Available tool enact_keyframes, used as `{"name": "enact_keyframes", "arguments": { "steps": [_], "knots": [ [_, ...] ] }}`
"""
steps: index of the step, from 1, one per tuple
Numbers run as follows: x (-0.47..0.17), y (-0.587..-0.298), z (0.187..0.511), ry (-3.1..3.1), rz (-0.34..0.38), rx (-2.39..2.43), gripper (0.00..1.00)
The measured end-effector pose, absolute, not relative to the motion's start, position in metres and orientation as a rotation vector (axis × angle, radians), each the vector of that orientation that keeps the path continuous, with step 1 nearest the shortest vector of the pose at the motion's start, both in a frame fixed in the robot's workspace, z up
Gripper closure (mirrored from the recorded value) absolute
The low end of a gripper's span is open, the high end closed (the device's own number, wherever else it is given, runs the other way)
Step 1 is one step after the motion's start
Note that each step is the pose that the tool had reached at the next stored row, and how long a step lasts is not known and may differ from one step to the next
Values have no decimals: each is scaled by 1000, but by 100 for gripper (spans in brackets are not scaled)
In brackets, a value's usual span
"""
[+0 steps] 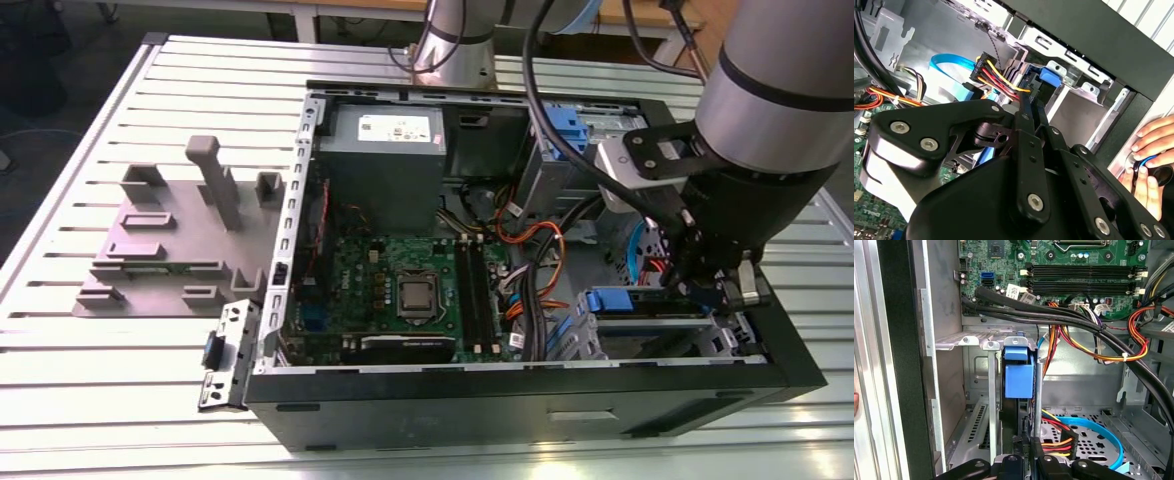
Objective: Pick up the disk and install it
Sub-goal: 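Insert the first disk wire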
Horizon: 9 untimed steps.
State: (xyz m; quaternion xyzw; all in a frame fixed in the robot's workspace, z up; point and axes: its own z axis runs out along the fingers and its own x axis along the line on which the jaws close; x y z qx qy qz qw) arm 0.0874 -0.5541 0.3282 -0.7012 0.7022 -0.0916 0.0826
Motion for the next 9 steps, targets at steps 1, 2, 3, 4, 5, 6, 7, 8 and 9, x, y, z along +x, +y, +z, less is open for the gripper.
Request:
{"name": "enact_keyframes", "arguments": {
  "steps": [1, 2, 3, 4, 5, 6, 7, 8, 9],
  "knots": [
    [87, -554, 328, 2098, -274, -2093, 83],
    [87, -554, 328, 2100, -274, -2092, 83],
    [87, -554, 329, 2102, -274, -2090, 83],
    [87, -554, 330, 2102, -274, -2090, 83],
    [87, -554, 330, 2102, -274, -2089, 83],
    [87, -554, 330, 2103, -274, -2089, 83],
    [87, -554, 330, 2103, -274, -2088, 83],
    [87, -554, 330, 2104, -274, -2087, 83],
    [87, -554, 330, 2106, -274, -2086, 83]
  ]
}}
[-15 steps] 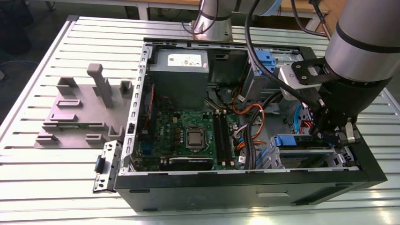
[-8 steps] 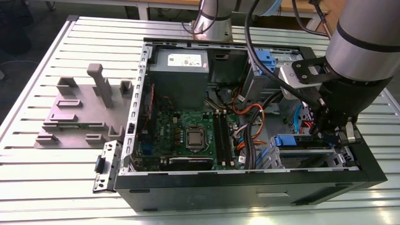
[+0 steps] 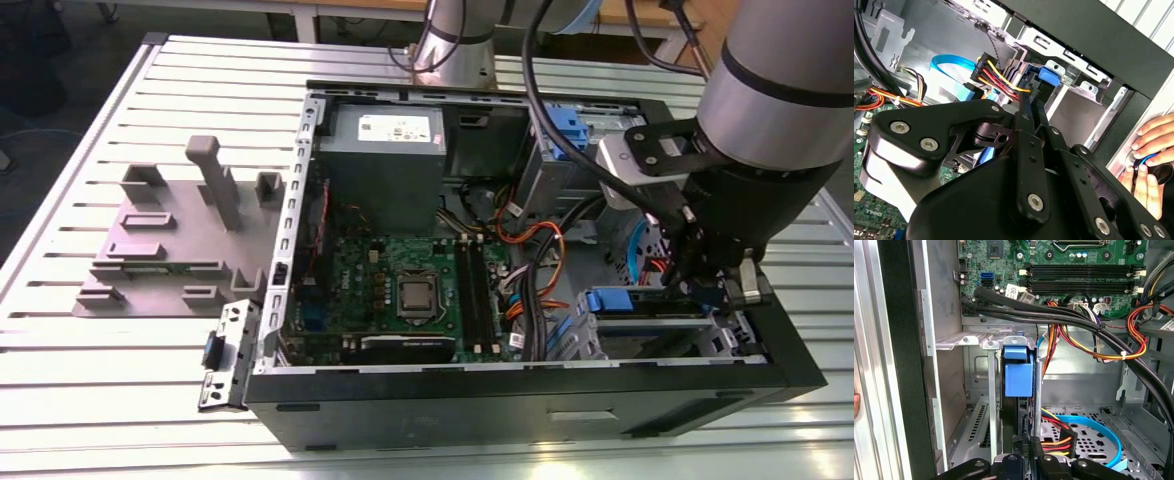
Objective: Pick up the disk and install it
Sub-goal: 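Insert the first disk wire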
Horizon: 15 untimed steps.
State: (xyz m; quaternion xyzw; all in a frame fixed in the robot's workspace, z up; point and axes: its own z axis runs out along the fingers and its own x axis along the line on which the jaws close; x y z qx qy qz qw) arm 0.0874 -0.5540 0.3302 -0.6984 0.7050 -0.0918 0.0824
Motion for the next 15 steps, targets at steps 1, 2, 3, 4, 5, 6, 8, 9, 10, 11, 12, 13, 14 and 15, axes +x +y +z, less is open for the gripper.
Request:
{"name": "enact_keyframes", "arguments": {
  "steps": [1, 2, 3, 4, 5, 6, 8, 9, 10, 11, 12, 13, 14, 15],
  "knots": [
    [87, -554, 330, 2107, -274, -2084, 83],
    [87, -554, 330, 2108, -274, -2084, 83],
    [87, -554, 330, 2108, -274, -2084, 83],
    [87, -554, 330, 2108, -274, -2084, 83],
    [87, -554, 330, 2108, -274, -2084, 83],
    [87, -554, 329, 2108, -274, -2083, 83],
    [87, -554, 329, 2107, -274, -2085, 83],
    [87, -554, 329, 2105, -274, -2086, 83],
    [87, -554, 329, 2104, -274, -2087, 83],
    [87, -554, 329, 2103, -273, -2088, 83],
    [87, -554, 328, 2103, -273, -2088, 83],
    [87, -554, 328, 2102, -273, -2089, 83],
    [87, -554, 328, 2102, -273, -2089, 83],
    [87, -554, 328, 2101, -273, -2090, 83]
  ]
}}
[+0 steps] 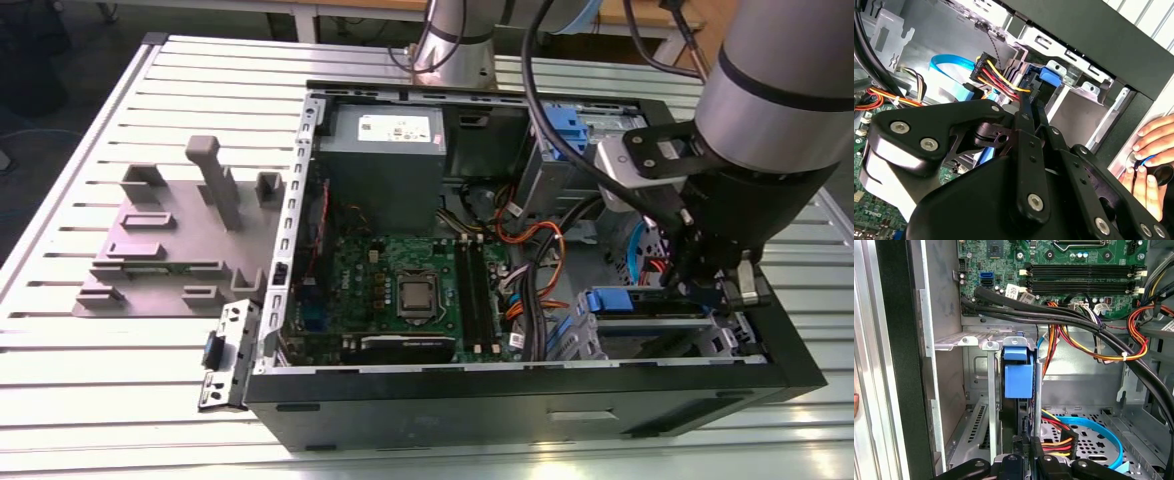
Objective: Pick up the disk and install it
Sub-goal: 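Insert the first disk wire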
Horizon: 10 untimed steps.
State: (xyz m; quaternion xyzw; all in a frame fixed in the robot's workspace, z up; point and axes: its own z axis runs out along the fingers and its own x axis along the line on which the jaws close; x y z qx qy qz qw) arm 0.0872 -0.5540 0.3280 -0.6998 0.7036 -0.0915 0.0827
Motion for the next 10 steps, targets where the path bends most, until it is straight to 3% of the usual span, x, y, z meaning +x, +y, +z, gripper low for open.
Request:
{"name": "enact_keyframes", "arguments": {
  "steps": [10],
  "knots": [
    [87, -554, 326, 2100, -274, -2091, 83]
  ]
}}
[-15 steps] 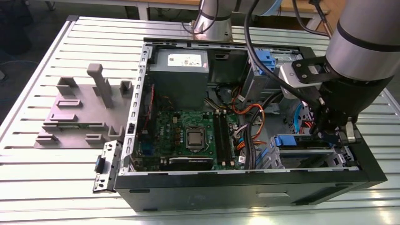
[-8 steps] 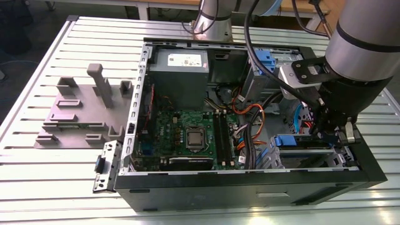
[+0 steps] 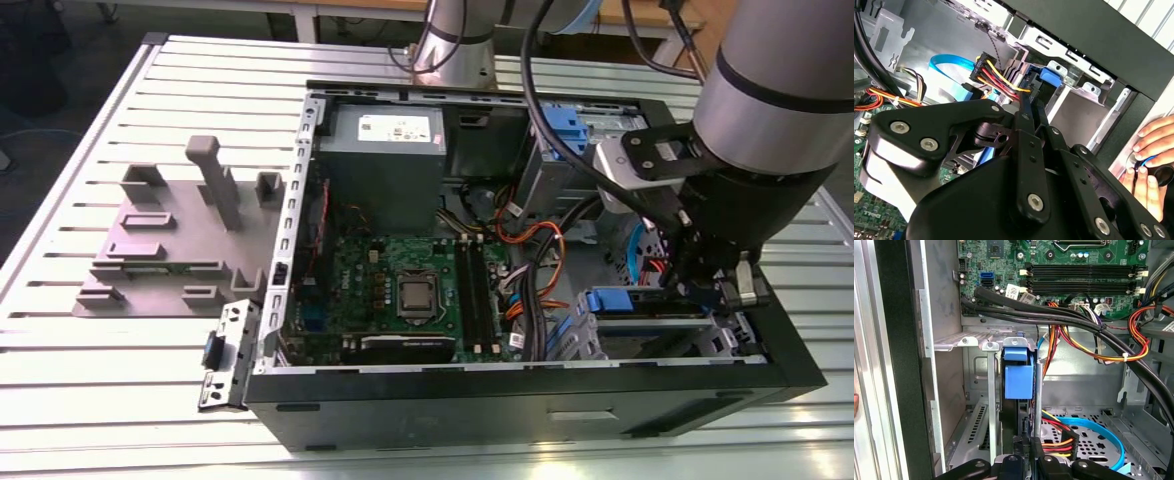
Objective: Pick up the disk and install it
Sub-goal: 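Insert the first disk wire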
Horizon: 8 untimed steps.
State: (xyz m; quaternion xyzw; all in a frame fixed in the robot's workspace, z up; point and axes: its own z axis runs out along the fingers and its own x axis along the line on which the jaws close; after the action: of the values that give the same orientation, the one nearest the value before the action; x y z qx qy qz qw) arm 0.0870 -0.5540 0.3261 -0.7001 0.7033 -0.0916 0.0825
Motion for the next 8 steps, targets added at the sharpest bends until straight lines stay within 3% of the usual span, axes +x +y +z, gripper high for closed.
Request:
{"name": "enact_keyframes", "arguments": {
  "steps": [8],
  "knots": [
    [87, -554, 329, 2100, -273, -2090, 83]
  ]
}}
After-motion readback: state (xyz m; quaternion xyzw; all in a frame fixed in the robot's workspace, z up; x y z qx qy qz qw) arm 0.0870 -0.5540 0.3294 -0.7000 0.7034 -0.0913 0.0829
